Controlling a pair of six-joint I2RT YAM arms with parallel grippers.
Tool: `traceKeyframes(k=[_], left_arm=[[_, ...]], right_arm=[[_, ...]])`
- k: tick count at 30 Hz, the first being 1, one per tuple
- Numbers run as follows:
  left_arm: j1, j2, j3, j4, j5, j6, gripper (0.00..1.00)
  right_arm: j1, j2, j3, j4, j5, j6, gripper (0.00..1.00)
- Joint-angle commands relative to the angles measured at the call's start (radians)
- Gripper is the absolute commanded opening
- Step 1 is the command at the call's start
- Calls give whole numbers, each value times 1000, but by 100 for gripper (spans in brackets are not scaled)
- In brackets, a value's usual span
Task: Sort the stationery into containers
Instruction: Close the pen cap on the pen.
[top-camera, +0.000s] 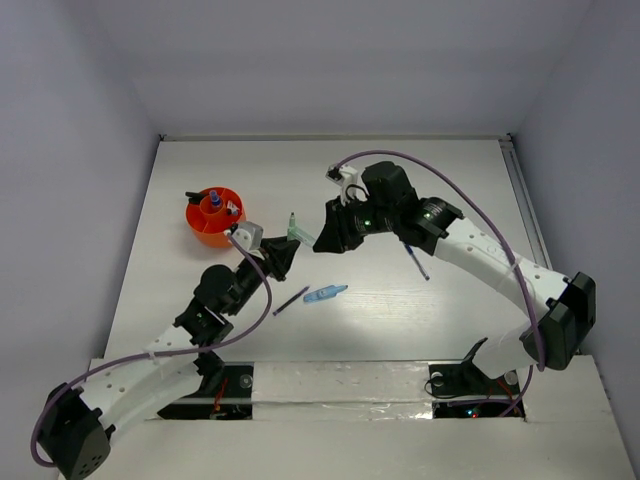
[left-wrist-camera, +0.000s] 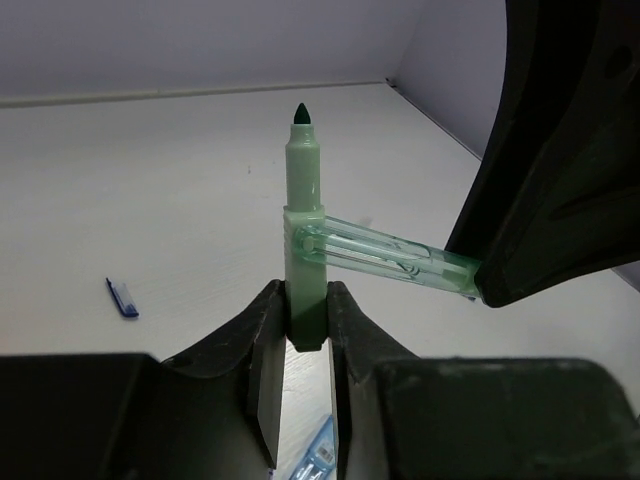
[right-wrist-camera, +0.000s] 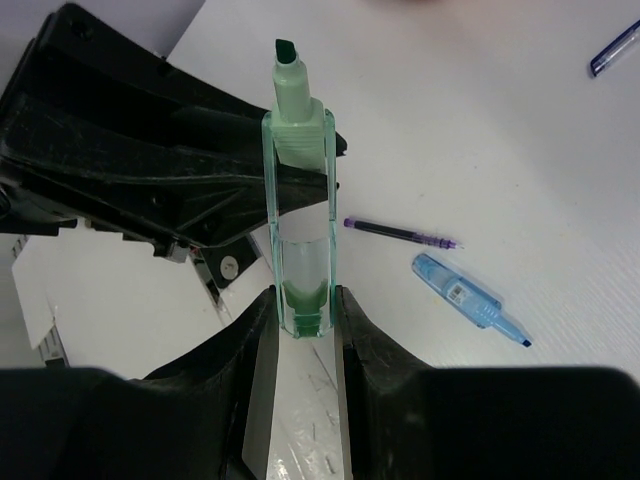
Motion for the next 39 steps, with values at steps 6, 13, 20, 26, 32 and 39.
traceKeyframes(k=[6,13,20,26,32,39], left_arm=[[-50,-33,46,24,-46,15,0],[-105,-30,49,-11,-46,6,0],[-187,-7,55,-34,-68,5,0],[-234,2,53,-37,-88,14,0],[-257,-23,58,-40,-111,12,0],[-257,-21,75,-36,-105,6,0]], right_arm=[[-22,-37,-13,17,-11,9,0],[-40,-59,39,-26,92,-8,0],[-40,-40,156,-29,351,-42,3],[-40,-10,216,30,391,-53,5],[-40,21,230,35,341,-53,5],[-40,32,205,34,262,-45,6]])
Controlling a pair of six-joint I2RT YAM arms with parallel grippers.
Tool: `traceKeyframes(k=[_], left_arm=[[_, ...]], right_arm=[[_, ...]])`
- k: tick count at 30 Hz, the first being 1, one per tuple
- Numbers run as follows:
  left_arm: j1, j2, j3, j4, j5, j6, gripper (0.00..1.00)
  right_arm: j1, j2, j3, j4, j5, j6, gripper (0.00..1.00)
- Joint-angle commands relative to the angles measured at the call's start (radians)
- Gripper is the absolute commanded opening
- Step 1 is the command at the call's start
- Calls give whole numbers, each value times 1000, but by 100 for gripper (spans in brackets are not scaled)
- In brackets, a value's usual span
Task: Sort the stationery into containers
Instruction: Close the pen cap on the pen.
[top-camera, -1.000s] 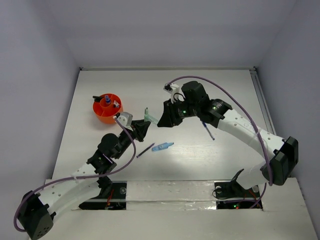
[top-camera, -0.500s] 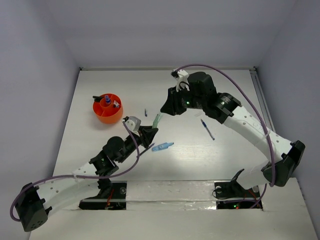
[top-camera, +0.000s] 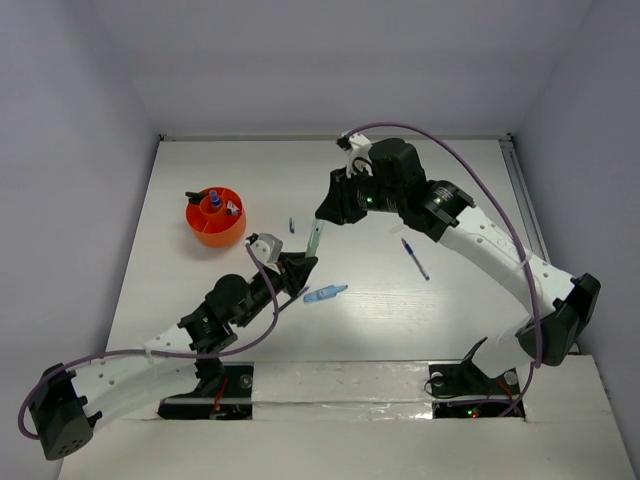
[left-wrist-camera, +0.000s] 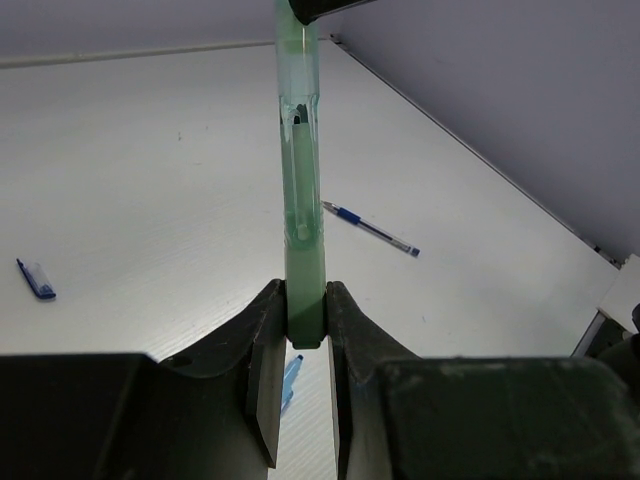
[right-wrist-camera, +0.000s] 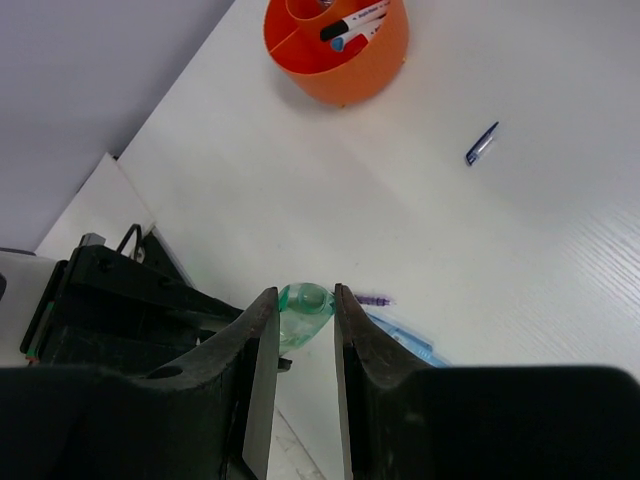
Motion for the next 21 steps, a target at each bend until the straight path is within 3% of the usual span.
traceKeyframes(k=[1,21], left_arm=[[-13,-25,50,44,18,-1,0],[-13,-5,79,148,-80,-32,0]], right_arm=[[-21,-1,8,84,21,-30,5],[50,-82,-242,217,24,48,2]])
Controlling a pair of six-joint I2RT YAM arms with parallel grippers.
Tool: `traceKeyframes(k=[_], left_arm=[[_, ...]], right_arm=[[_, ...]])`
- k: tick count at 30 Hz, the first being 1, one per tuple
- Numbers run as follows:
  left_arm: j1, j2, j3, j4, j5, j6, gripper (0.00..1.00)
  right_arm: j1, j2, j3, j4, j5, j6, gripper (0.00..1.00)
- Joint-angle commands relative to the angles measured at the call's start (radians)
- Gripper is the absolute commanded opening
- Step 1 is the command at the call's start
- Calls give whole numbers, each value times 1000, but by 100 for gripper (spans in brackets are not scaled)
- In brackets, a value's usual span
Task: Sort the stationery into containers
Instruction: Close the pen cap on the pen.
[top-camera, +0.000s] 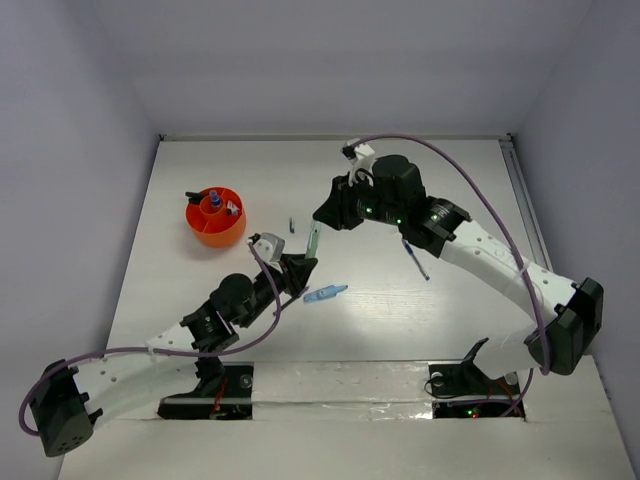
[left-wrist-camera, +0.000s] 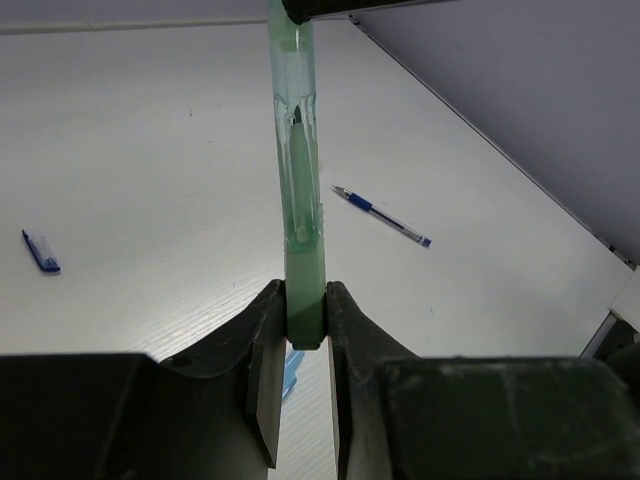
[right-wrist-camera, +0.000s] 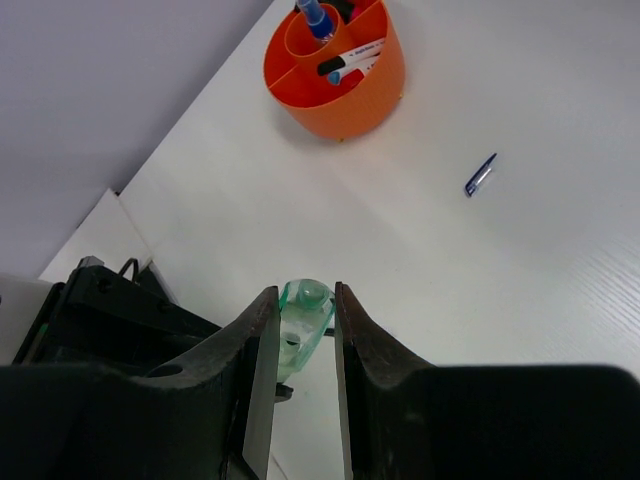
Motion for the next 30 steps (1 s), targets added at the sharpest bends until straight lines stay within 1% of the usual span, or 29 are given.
traceKeyframes(k=[1,5,10,18,19,24,30], left_arm=[[-5,-31,71,180,-45,-8,0],[-5,-37,71,206,-57,-13,0],[-5,-21,85,223,-24,-3,0],[-5,-32,96,223,-27,-6,0],[-5,-32,106,220,-28,-6,0],[-5,-38,148,172,-63,4,0],[-5,-38,250,102,-82,18,0]], right_arm=[[28,-37,-73,23,28,15,2],[50,-63,-131,66,45,40,2],[59,-47,-171,111,-22,63,1],[77,-49,-222,114,-47,74,1],[87,-47,-229,114,-47,74,0],[120,-31,-285,125,-41,74,0],[168,-29,-429,227,-29,127,0]])
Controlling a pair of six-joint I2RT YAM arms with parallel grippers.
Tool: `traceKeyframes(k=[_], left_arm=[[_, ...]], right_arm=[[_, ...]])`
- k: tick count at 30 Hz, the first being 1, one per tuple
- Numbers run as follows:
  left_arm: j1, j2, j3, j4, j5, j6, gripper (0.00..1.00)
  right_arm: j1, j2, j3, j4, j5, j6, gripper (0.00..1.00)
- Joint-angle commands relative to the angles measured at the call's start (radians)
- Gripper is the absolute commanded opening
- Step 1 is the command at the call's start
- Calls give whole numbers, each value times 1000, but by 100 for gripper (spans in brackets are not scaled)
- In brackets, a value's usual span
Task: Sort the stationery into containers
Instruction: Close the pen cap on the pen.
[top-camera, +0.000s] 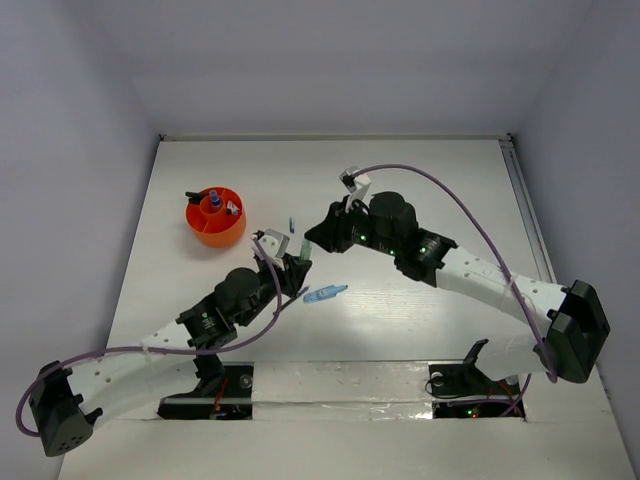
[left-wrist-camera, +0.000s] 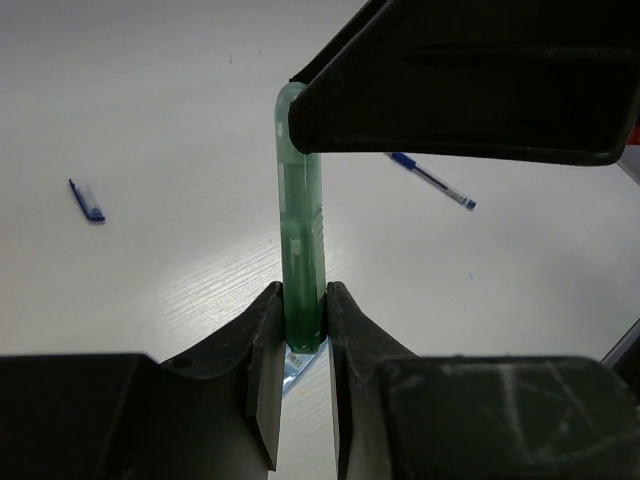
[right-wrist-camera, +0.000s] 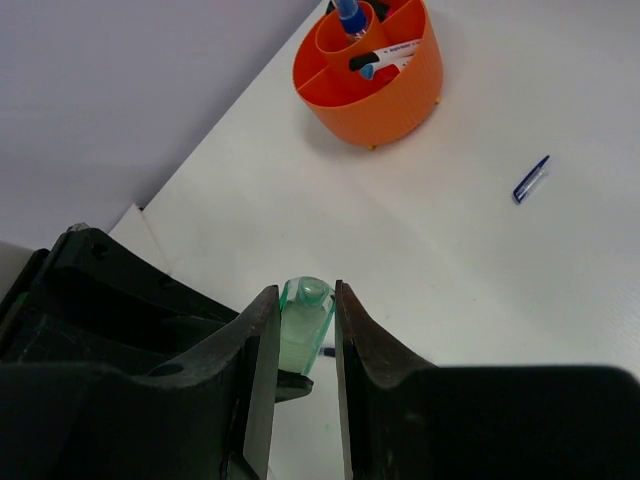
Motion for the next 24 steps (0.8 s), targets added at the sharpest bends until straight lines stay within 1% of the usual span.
traceKeyframes(k=[1,3,11,12,14,17,20,22,24], left_arm=[[-1,-34,191,286,-25,29,0],[-1,-24,216,277,-42,41,0],[-1,-1,286,258,-89,106,0],[23,-1,298,251,-71,103,0],[33,5,347,210,-45,98,0],[33,7,375,202,-42,101,0],[33,5,387,197,-14,88,0],[33,16,390,192,38,57,0],[33,31,372,185,35,43,0]], right_arm=[[101,43,-135,-100,-79,47,0],[120,53,-172,-83,-74,70,0],[181,99,-222,-38,-66,116,0],[181,97,-236,-38,-65,129,0],[181,96,-276,9,-63,145,0],[181,105,-313,39,-65,162,0],[181,128,-328,49,-65,174,0],[190,131,-319,42,-59,169,0],[190,106,-295,20,-36,154,0]])
